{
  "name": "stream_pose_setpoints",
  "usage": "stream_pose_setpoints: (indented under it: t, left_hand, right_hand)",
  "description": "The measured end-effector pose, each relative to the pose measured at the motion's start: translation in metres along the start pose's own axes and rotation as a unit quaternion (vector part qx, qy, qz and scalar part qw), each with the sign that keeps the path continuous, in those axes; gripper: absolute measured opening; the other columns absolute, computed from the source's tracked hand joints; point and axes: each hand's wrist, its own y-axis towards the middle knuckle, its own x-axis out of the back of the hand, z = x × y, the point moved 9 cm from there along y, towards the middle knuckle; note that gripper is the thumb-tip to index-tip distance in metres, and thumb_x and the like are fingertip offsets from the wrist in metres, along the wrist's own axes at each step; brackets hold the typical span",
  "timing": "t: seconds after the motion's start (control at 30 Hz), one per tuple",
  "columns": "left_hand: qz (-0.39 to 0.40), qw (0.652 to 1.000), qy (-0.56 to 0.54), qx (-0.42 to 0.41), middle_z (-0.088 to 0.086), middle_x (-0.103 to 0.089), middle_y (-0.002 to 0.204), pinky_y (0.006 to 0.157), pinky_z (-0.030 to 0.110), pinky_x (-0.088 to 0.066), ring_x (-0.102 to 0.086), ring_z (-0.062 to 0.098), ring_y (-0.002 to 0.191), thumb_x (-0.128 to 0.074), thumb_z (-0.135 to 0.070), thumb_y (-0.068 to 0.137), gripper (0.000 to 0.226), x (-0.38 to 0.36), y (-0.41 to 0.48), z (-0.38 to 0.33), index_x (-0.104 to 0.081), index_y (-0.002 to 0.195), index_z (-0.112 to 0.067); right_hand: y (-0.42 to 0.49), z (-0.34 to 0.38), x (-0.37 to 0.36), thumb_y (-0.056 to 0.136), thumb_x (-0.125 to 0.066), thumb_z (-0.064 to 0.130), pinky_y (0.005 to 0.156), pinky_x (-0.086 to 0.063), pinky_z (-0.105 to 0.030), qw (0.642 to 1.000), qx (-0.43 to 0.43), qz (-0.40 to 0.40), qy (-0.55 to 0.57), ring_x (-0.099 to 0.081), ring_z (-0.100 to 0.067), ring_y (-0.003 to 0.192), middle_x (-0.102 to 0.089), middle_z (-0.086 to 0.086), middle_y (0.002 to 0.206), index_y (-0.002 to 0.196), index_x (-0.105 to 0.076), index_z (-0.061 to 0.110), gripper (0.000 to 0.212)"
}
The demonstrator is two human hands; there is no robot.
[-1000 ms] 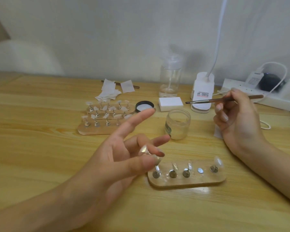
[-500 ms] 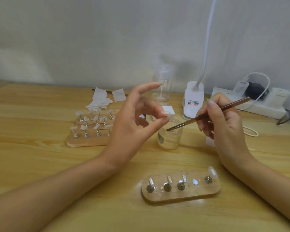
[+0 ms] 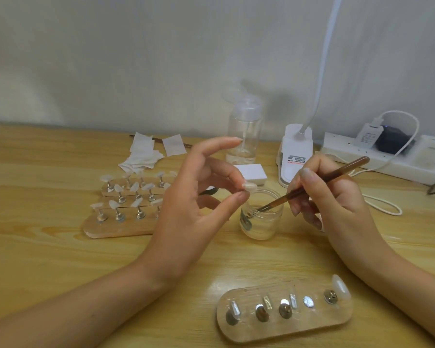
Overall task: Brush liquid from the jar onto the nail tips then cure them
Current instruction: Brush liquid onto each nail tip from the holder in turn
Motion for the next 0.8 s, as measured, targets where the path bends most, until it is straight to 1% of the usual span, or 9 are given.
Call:
stream_pose_setpoints:
  t: [0.1, 0.17, 0.27, 0.3, 0.33, 0.43, 0.53, 0.67, 0.8]
  left_hand:
    - [0.000, 1.000, 0.012, 0.000, -0.006, -0.066, 0.091, 0.075, 0.030, -0.056, -0.067, 0.018, 0.093, -0.072, -0.013, 0.087, 0.052, 0.000, 0.000, -0.001, -0.051, 0.131, -0.031]
    - [0.006, 1.000, 0.014, 0.001, -0.006, -0.067, 0.090, 0.075, 0.028, -0.055, -0.066, 0.017, 0.094, -0.072, -0.012, 0.086, 0.053, -0.002, 0.001, -0.002, -0.050, 0.132, -0.028]
    - [0.018, 1.000, 0.019, 0.002, -0.006, -0.068, 0.089, 0.072, 0.024, -0.052, -0.066, 0.017, 0.094, -0.073, -0.010, 0.086, 0.055, -0.004, 0.001, -0.002, -0.050, 0.132, -0.027]
    - [0.019, 1.000, 0.016, 0.005, -0.005, -0.068, 0.089, 0.072, 0.024, -0.052, -0.066, 0.017, 0.094, -0.074, -0.011, 0.085, 0.055, -0.004, 0.001, -0.001, -0.050, 0.132, -0.027]
    - [0.019, 1.000, 0.012, 0.009, -0.005, -0.068, 0.089, 0.072, 0.024, -0.052, -0.066, 0.016, 0.093, -0.074, -0.012, 0.085, 0.055, -0.004, 0.001, 0.000, -0.050, 0.132, -0.026]
    - [0.015, 1.000, 0.003, 0.022, -0.003, -0.068, 0.089, 0.072, 0.023, -0.053, -0.067, 0.015, 0.093, -0.074, -0.010, 0.085, 0.056, -0.003, 0.001, 0.004, -0.051, 0.132, -0.028]
    - [0.019, 0.999, -0.001, 0.032, -0.005, -0.067, 0.090, 0.072, 0.022, -0.053, -0.067, 0.014, 0.093, -0.074, -0.004, 0.086, 0.057, -0.003, 0.000, 0.007, -0.051, 0.131, -0.031]
    - [0.015, 0.999, 0.016, 0.045, -0.008, -0.068, 0.088, 0.072, 0.023, -0.054, -0.068, 0.013, 0.093, -0.075, -0.005, 0.087, 0.057, -0.002, -0.001, 0.010, -0.052, 0.130, -0.035]
    - [0.011, 0.997, 0.045, 0.060, -0.009, -0.068, 0.087, 0.068, 0.022, -0.053, -0.068, 0.010, 0.094, -0.074, -0.005, 0.086, 0.058, -0.001, -0.001, 0.012, -0.051, 0.128, -0.038]
  right_hand:
    - [0.000, -0.005, 0.005, 0.098, -0.049, 0.033, 0.041, -0.030, -0.015, 0.999, -0.038, -0.027, 0.020, -0.037, -0.010, 0.045, -0.056, -0.004, 0.058, 0.081, -0.050, 0.009, 0.030]
    - [0.000, -0.012, 0.014, 0.096, -0.047, 0.034, 0.038, -0.028, -0.014, 0.995, -0.072, -0.064, 0.036, -0.037, -0.009, 0.043, -0.056, -0.003, 0.057, 0.078, -0.051, 0.015, 0.026]
    - [0.000, -0.024, 0.026, 0.104, -0.041, 0.026, 0.040, -0.020, -0.018, 0.987, -0.112, -0.110, 0.045, -0.038, -0.009, 0.043, -0.057, 0.001, 0.058, 0.073, -0.050, 0.025, 0.033]
    - [0.001, -0.027, 0.029, 0.104, -0.040, 0.023, 0.040, -0.020, -0.020, 0.984, -0.120, -0.120, 0.060, -0.039, -0.010, 0.043, -0.057, 0.000, 0.058, 0.073, -0.050, 0.024, 0.032]
    - [0.001, -0.028, 0.030, 0.104, -0.039, 0.022, 0.039, -0.024, -0.021, 0.981, -0.124, -0.127, 0.081, -0.039, -0.010, 0.043, -0.058, -0.001, 0.058, 0.075, -0.050, 0.020, 0.030]
    - [0.002, -0.031, 0.034, 0.104, -0.040, 0.020, 0.038, -0.033, -0.017, 0.974, -0.127, -0.143, 0.126, -0.040, -0.010, 0.043, -0.058, -0.002, 0.057, 0.078, -0.048, 0.014, 0.027]
    - [0.001, -0.033, 0.037, 0.103, -0.044, 0.023, 0.039, -0.033, -0.016, 0.969, -0.128, -0.156, 0.140, -0.041, -0.009, 0.043, -0.059, -0.002, 0.058, 0.079, -0.049, 0.014, 0.026]
    - [0.001, -0.034, 0.038, 0.100, -0.049, 0.026, 0.041, -0.034, -0.015, 0.963, -0.130, -0.168, 0.168, -0.039, -0.008, 0.043, -0.058, -0.001, 0.058, 0.077, -0.050, 0.016, 0.025]
    - [0.002, -0.029, 0.036, 0.086, -0.057, 0.036, 0.043, -0.036, -0.015, 0.966, -0.120, -0.152, 0.170, -0.039, -0.008, 0.044, -0.059, 0.000, 0.058, 0.076, -0.050, 0.016, 0.023]
